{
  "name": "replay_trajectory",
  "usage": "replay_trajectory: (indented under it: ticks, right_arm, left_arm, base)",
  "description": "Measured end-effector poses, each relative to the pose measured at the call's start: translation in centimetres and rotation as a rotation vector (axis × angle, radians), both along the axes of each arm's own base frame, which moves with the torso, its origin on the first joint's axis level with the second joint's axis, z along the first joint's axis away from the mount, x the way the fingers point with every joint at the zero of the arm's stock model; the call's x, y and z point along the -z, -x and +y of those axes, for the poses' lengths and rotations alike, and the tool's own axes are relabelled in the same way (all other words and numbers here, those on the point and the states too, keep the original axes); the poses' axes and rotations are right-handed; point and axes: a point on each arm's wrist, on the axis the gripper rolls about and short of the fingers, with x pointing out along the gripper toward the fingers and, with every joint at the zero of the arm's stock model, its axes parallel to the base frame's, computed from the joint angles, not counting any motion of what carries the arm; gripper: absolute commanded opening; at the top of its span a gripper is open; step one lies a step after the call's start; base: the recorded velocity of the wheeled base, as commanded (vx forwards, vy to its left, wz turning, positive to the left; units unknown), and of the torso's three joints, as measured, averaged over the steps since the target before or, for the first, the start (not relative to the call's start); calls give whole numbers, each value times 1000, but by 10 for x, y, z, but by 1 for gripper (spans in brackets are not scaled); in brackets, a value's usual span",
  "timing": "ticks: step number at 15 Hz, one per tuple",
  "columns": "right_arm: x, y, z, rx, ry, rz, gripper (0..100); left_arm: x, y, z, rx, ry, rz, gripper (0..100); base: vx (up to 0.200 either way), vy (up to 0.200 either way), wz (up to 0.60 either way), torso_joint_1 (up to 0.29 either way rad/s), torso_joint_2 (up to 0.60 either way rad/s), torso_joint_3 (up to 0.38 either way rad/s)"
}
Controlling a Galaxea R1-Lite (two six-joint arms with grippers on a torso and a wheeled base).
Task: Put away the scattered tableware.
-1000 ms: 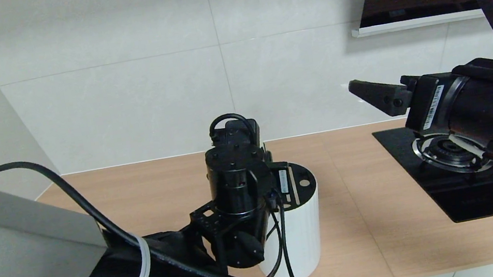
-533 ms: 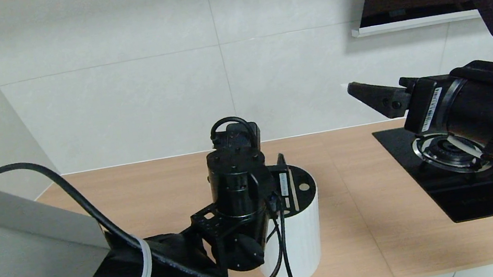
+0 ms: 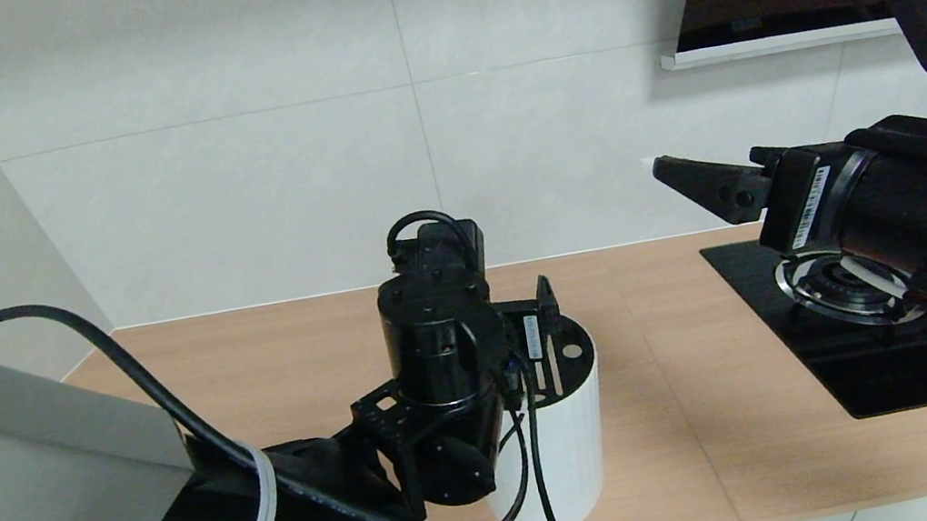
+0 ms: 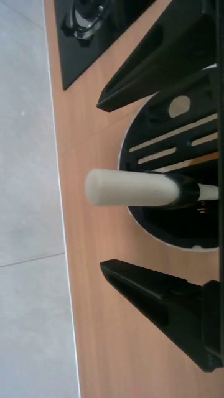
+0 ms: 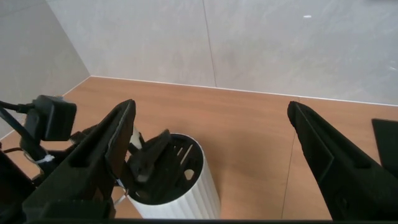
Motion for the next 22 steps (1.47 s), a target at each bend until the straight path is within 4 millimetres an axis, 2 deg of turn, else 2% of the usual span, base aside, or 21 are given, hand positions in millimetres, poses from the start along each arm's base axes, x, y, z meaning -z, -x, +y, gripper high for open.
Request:
replay_trajectory:
  ticks: [3, 6, 9, 11, 13, 16, 19, 22]
  right_arm:
    - [0, 0, 0, 0, -2, -1, 100]
    - [-1, -1, -5, 18, 0, -6, 100]
    - [-10, 1, -23, 67, 3, -50, 100]
    - [-15, 15, -43, 90, -10, -79, 100]
    - [-10, 33, -63, 118, 0, -100, 100]
    - [6, 77, -99, 171, 30, -142, 100]
    - [36, 129, -136, 251, 49, -152, 100]
    - [74, 180, -159, 318, 106, -82, 100]
  left_arm:
    - [-26, 4, 14, -6, 61, -57, 100]
    - [-63, 20, 43, 49, 131, -129, 100]
    - [-103, 47, 88, 158, 199, -230, 100]
    - [-119, 64, 125, 165, 220, -296, 100]
    - [-117, 81, 152, 138, 212, -310, 100]
    - [-108, 116, 188, 80, 184, -289, 100]
    - [-93, 164, 222, 34, 135, -221, 100]
    - [-72, 220, 251, 22, 99, -166, 100]
  base:
    - [0, 0, 0, 0, 0, 0]
    - [0, 0, 0, 0, 0, 0]
    - [0, 0, 0, 0, 0, 0]
    - [0, 0, 0, 0, 0, 0]
    - [0, 0, 0, 0, 0, 0]
    - [0, 0, 0, 0, 0, 0]
    - [0, 0, 0, 0, 0, 0]
    - [0, 0, 0, 0, 0, 0]
